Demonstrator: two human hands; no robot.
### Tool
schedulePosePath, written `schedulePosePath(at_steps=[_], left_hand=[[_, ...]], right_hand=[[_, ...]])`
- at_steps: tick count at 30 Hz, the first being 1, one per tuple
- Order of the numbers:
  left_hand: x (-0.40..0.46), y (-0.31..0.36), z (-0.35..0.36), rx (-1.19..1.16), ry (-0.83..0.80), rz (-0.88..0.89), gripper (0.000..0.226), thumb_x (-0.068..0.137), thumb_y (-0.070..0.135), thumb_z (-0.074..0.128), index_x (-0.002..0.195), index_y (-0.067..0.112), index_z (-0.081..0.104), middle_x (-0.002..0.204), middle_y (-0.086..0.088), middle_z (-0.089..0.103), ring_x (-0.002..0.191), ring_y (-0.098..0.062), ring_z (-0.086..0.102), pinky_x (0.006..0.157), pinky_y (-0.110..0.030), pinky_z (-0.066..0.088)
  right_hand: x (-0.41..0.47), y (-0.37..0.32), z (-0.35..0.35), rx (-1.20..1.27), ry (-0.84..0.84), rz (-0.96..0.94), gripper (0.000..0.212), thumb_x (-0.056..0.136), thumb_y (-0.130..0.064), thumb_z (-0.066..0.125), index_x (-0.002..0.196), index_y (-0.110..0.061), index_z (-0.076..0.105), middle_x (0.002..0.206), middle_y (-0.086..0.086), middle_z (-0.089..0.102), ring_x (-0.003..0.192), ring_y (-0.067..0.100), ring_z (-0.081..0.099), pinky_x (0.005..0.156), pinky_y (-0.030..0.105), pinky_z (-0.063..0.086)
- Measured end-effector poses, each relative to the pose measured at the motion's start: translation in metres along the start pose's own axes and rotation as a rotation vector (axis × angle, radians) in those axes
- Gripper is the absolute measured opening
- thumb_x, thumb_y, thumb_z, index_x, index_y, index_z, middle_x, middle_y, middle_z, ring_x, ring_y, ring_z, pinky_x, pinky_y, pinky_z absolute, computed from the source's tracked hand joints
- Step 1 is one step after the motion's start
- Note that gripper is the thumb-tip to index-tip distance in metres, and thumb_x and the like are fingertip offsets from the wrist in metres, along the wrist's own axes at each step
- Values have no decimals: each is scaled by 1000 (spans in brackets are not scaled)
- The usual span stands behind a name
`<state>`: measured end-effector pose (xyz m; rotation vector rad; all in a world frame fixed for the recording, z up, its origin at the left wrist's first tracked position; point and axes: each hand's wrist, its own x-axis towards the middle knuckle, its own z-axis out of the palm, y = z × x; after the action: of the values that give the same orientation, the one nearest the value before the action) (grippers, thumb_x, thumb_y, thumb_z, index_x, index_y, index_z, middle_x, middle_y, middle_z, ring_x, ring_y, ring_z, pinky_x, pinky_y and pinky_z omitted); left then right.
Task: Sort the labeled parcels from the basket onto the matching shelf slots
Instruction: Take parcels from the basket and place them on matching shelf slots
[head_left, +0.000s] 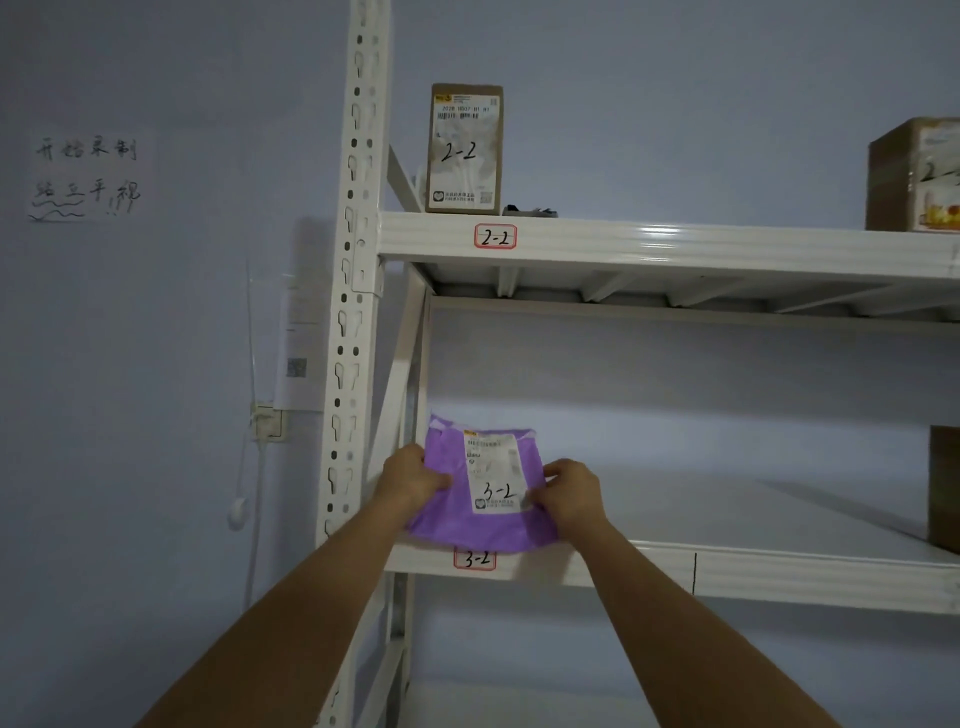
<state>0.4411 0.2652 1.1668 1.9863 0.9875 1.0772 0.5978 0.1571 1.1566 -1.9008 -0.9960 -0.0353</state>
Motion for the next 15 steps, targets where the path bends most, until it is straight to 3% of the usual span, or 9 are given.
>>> schedulePosePath(at_steps=[4, 10, 15], left_hand=[[8, -23, 8, 186, -60, 0, 25, 81, 21, 71, 84, 14, 48, 79, 0, 53, 79, -19, 54, 69, -28, 41], [16, -28, 8, 271, -61, 74, 48, 80, 25, 73, 115, 8, 46, 105, -7, 56, 94, -22, 54, 76, -30, 42], [19, -28, 0, 336, -79, 187, 54, 81, 31, 70, 124, 10, 46, 122, -10, 49, 110, -25, 53, 91, -35, 45]], right_hand=[[3, 16, 9, -109, -66, 29, 44, 77, -17, 73, 119, -8, 60, 114, 9, 66, 103, 22, 62, 84, 24, 46], [9, 16, 13, -196, -79, -31, 29, 79, -19, 73, 105, -9, 66, 100, 6, 64, 90, 20, 59, 71, 20, 38], [4, 14, 14, -209, -59, -111, 19, 82, -18, 66, 94, -4, 71, 98, 13, 68, 80, 22, 57, 63, 23, 40]])
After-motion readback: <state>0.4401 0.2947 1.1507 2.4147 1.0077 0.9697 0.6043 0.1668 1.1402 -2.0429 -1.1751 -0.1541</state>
